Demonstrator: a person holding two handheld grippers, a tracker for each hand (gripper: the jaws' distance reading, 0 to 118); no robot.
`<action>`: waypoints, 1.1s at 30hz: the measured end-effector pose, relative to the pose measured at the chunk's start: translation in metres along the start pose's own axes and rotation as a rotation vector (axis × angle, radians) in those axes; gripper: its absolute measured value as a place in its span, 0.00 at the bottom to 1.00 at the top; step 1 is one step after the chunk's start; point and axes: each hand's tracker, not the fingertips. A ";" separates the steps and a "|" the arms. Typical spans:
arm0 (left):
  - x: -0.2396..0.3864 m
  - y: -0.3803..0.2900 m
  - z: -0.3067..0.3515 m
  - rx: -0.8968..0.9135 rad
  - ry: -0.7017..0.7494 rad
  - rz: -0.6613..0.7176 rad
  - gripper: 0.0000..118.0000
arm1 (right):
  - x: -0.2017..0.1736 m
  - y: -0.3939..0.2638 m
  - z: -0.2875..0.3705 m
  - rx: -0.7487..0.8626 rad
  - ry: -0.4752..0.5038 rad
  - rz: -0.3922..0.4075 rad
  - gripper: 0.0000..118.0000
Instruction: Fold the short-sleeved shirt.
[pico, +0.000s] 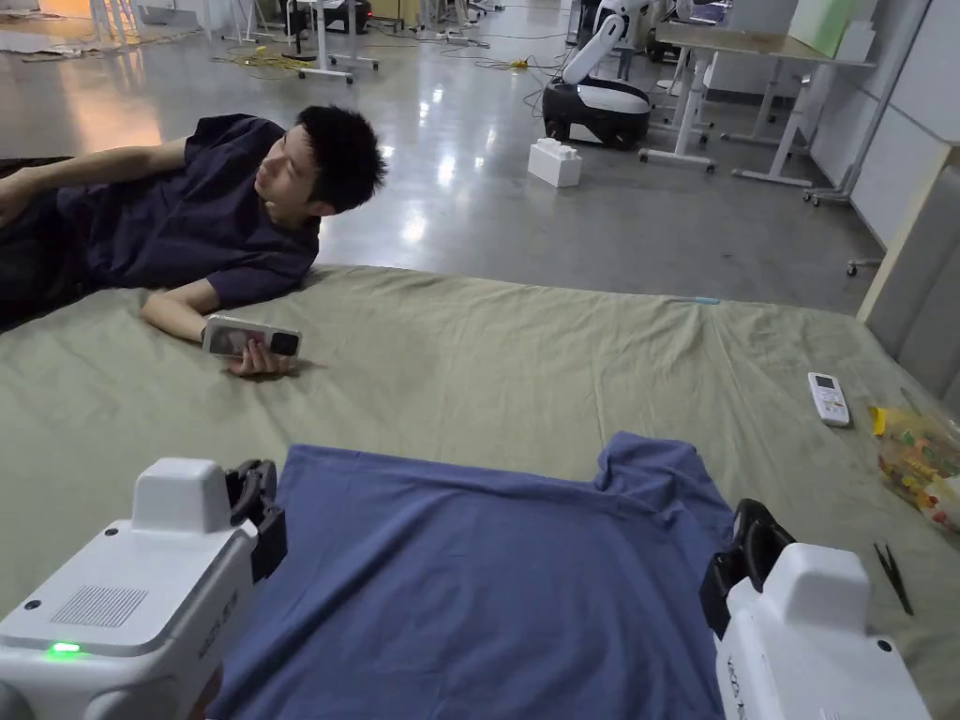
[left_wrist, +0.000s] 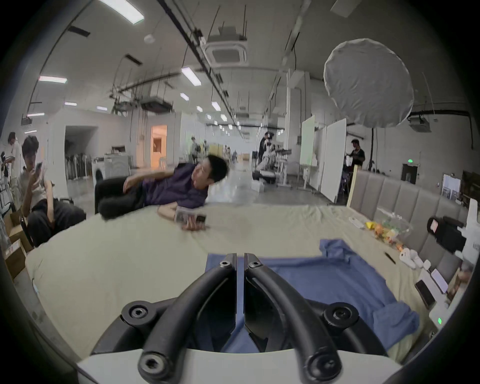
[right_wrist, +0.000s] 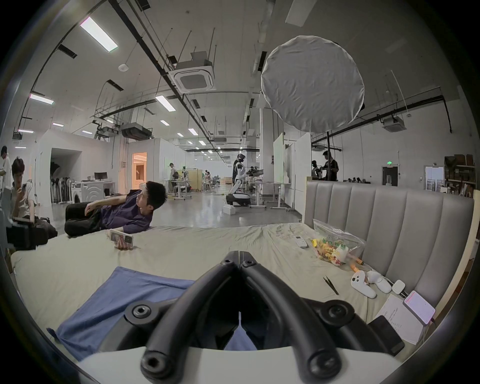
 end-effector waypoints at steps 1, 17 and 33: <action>-0.007 -0.007 0.002 -0.031 0.008 -0.016 0.04 | 0.001 -0.002 0.001 -0.004 0.002 -0.002 0.00; -0.091 -0.110 0.013 -0.597 0.089 0.104 0.60 | -0.006 -0.037 -0.005 -0.144 0.039 0.024 0.00; -0.102 -0.162 -0.042 -0.739 0.175 0.102 0.57 | -0.014 -0.049 -0.001 -0.213 0.075 0.055 0.00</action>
